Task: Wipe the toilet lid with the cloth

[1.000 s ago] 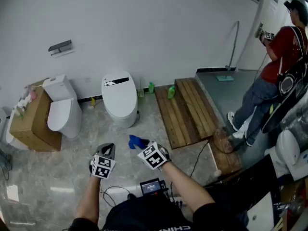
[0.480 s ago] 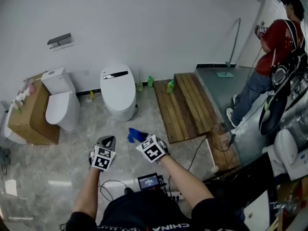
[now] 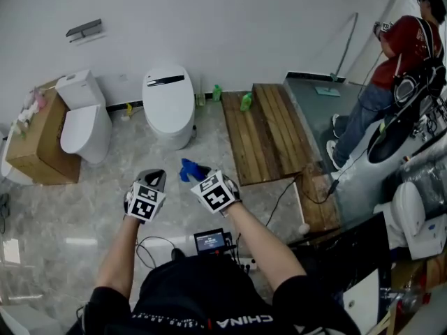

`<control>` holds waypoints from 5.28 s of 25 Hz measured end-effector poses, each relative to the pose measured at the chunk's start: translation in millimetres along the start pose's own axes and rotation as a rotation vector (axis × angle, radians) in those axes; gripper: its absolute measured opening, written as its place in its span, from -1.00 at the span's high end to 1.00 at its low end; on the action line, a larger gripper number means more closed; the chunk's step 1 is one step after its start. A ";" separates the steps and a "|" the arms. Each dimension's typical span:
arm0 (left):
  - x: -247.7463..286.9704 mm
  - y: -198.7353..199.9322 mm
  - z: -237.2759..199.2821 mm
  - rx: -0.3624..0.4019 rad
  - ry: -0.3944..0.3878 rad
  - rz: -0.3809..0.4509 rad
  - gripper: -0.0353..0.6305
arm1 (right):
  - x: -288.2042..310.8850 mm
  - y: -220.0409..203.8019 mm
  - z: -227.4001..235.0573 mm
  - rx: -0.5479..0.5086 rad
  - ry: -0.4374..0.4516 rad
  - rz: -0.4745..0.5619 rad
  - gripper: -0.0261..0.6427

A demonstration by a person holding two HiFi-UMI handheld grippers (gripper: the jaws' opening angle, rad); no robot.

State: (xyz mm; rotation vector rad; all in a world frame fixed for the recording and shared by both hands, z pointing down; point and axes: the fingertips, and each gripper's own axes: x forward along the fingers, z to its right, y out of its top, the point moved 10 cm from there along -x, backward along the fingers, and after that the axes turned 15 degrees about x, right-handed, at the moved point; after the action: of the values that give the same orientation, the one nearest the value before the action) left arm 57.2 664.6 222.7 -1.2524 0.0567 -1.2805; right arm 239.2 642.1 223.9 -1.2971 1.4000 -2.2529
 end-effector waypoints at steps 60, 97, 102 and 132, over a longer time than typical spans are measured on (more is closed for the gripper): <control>204.2 -89.8 -259.8 -0.070 -0.183 0.012 0.86 | 259.6 129.6 100.9 0.178 -0.097 -0.125 0.64; 412.4 -10.2 -452.9 -0.140 -0.006 -0.106 0.86 | 483.7 318.3 313.0 0.027 0.174 -0.205 0.64; 416.7 -22.7 -477.1 -0.113 -0.044 -0.100 0.86 | 499.2 332.9 302.9 0.061 0.140 -0.185 0.64; 465.3 -22.5 -482.3 -0.141 -0.099 -0.138 0.86 | 510.9 328.0 342.5 0.129 0.102 -0.191 0.64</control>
State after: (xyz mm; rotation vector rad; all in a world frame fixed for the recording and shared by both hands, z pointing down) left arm -91.4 17.1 313.3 -1.4605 -0.0112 -1.3489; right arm 102.5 -35.4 314.4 -1.3416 1.1823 -2.5209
